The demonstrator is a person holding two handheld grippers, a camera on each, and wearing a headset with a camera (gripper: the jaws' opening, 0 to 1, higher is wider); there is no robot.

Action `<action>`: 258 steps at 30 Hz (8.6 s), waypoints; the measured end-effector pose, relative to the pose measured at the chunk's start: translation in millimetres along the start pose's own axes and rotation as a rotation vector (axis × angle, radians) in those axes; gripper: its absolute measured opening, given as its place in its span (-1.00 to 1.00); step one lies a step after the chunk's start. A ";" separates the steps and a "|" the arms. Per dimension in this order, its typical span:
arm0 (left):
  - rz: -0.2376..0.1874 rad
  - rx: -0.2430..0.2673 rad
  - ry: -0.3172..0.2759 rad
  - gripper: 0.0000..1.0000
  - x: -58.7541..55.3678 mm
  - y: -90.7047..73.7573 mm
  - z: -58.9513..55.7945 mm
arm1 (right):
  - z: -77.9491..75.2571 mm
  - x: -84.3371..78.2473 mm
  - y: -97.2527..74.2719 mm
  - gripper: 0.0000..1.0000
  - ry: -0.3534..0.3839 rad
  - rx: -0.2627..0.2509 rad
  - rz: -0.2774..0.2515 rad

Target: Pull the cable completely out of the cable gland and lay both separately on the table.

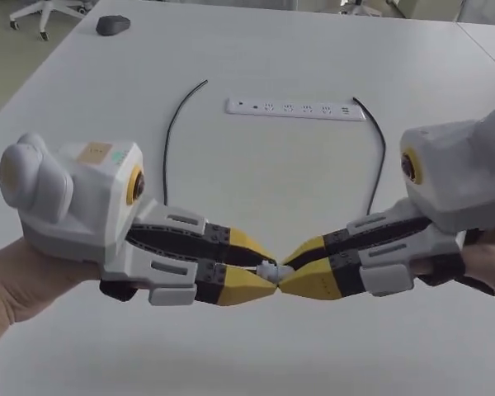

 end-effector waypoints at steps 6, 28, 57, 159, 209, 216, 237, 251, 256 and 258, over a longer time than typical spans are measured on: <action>0.006 0.007 -0.025 -0.71 -0.4 0.5 2.6 | 3.4 -0.1 1.3 -0.87 -0.133 -0.056 0.051; 0.033 0.035 -0.095 -0.71 -3.0 4.6 6.9 | 1.1 -0.3 2.1 -0.87 -0.378 -0.145 0.172; 0.030 0.103 -0.069 -0.71 -2.4 3.4 12.2 | -0.1 -11.5 -7.6 -1.00 -0.291 -0.322 0.172; 0.054 0.106 -0.048 -0.71 -8.4 15.7 12.9 | 4.1 -21.4 -15.2 -0.98 -0.198 -0.446 0.183; 0.063 0.122 -0.031 -0.71 -11.0 15.8 17.5 | -4.0 -77.8 -83.5 -1.00 0.094 -0.717 0.166; 0.067 0.123 -0.027 -0.71 -10.7 15.8 17.3 | -3.4 -82.1 -86.1 -1.00 0.115 -0.727 0.166; 0.072 0.120 -0.024 -0.71 -6.1 18.7 17.3 | 11.5 -38.8 -53.7 -0.72 -0.034 -0.566 0.076; 0.085 0.109 -0.005 -0.71 -6.0 19.9 10.9 | 10.4 -19.1 -14.1 -0.81 -0.146 -0.472 0.185; 0.087 0.102 -0.005 -0.71 -5.9 21.0 8.9 | 8.5 -20.7 -13.6 -0.97 -0.187 -0.485 0.230; 0.087 0.101 -0.008 -0.71 -6.3 21.5 8.1 | 8.4 -21.3 -14.5 -0.97 -0.170 -0.478 0.217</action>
Point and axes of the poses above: the centre of the closed fingertips' face, and the gripper's own axes: y roughly forward along the fingers, z roughly to its left, x roughly out of its top, the point moved 9 cm from there along -y, roughly backward along the fingers, and after that the axes turned 15 degrees about x, right-handed, at the moved point
